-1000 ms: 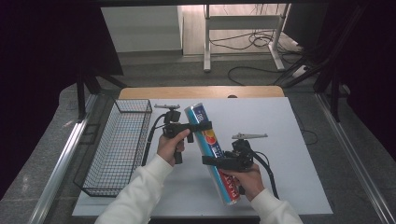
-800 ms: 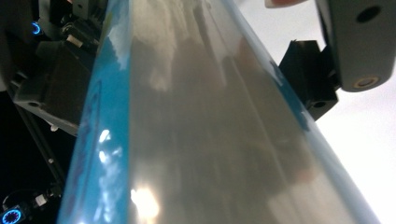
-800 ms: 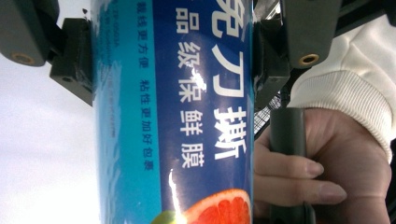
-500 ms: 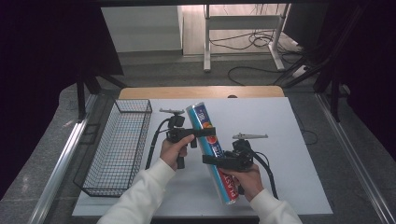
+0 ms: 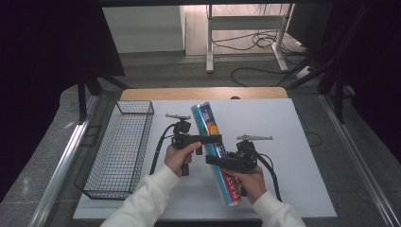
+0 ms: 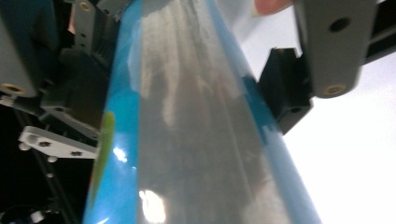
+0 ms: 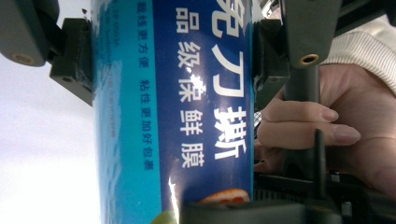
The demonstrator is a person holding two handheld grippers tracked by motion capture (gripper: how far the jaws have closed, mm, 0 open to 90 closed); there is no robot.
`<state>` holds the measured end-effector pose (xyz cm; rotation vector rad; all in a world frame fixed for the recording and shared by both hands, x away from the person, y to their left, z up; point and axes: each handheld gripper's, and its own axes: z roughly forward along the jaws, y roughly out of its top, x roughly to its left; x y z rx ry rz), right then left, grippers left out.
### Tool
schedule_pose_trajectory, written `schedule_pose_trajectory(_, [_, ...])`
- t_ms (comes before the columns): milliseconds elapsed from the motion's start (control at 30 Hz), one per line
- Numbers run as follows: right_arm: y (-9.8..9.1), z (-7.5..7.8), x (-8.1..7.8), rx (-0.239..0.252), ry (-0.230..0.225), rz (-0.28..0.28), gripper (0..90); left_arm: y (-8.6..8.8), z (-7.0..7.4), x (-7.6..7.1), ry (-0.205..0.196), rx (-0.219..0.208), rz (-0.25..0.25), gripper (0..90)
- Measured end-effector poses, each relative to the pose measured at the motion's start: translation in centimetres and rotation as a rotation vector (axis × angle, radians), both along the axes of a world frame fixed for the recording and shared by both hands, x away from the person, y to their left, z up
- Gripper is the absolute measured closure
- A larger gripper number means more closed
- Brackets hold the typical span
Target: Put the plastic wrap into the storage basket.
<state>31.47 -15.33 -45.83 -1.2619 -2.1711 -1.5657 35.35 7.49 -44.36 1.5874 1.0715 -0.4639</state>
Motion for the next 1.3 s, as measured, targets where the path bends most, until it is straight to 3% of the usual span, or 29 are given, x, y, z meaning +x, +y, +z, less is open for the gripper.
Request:
schedule_pose_trajectory(167, [0.0,-0.1,0.1,0.002,0.008,-0.003,31.9,-0.1,-0.1,0.2,0.01,-0.002,-0.001,29.8])
schedule_pose_trajectory(533, [-0.4,-0.2,0.7,0.065,0.008,0.002,30.5,-0.7,1.1,0.6,-0.028,0.012,0.001,31.4])
schedule_pose_trajectory(667, [-0.6,-0.1,0.7,0.091,0.027,0.01,19.4,-0.4,1.1,0.9,-0.029,-0.005,0.008,31.6])
schedule_pose_trajectory(767, [-1.0,0.3,0.4,0.074,0.016,0.003,13.6,0.0,1.4,1.1,-0.041,-0.012,0.016,31.7])
schedule_pose_trajectory(1067, [-5.5,3.2,-0.1,0.129,-0.054,-0.073,8.6,2.3,2.5,1.8,-0.05,0.001,0.052,31.9])
schedule_pose_trajectory(1300, [-8.7,3.3,0.1,0.114,-0.065,-0.132,9.3,4.3,4.2,1.9,-0.053,0.024,0.073,31.9])
